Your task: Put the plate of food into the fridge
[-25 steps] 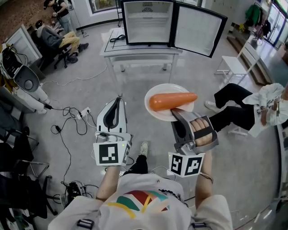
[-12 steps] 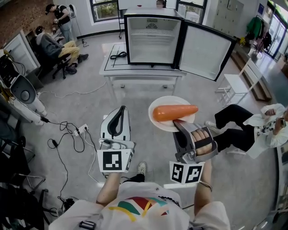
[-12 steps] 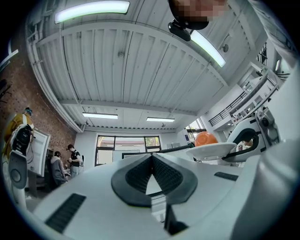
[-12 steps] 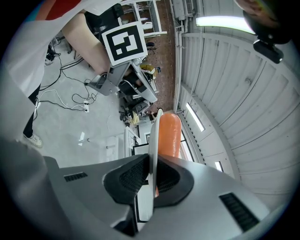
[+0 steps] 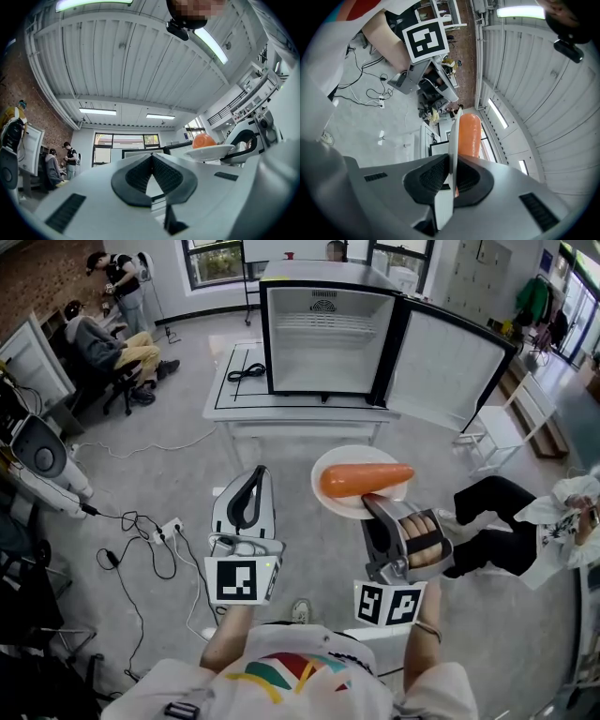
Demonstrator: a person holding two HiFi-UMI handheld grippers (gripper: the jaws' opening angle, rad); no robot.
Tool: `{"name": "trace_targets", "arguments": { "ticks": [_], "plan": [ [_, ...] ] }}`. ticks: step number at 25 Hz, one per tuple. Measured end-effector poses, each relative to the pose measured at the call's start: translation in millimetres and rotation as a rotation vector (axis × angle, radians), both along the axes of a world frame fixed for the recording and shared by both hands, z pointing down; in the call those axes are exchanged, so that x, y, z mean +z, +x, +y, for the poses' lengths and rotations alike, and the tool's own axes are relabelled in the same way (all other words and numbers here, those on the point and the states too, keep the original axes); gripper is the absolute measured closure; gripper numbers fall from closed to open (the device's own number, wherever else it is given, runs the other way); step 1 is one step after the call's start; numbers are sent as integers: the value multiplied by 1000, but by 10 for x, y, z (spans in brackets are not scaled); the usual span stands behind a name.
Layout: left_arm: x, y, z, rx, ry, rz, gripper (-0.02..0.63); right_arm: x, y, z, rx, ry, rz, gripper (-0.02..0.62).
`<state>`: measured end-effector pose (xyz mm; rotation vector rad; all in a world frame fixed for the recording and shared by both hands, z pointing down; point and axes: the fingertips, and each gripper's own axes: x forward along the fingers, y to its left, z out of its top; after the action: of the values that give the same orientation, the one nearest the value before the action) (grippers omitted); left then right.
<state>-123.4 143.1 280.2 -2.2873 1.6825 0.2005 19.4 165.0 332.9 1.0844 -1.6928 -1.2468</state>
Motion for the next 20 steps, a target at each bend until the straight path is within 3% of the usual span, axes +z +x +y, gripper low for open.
{"name": "trace_targets", "arguments": {
  "ticks": [7,20],
  "plan": [
    [11,-89,-429,20,-18,6,600,24,-112,-394,14,-30,0,571],
    [90,-57,-543,26,-27,4,600,118,-22,-510,38,-44,-10,571]
  ]
}}
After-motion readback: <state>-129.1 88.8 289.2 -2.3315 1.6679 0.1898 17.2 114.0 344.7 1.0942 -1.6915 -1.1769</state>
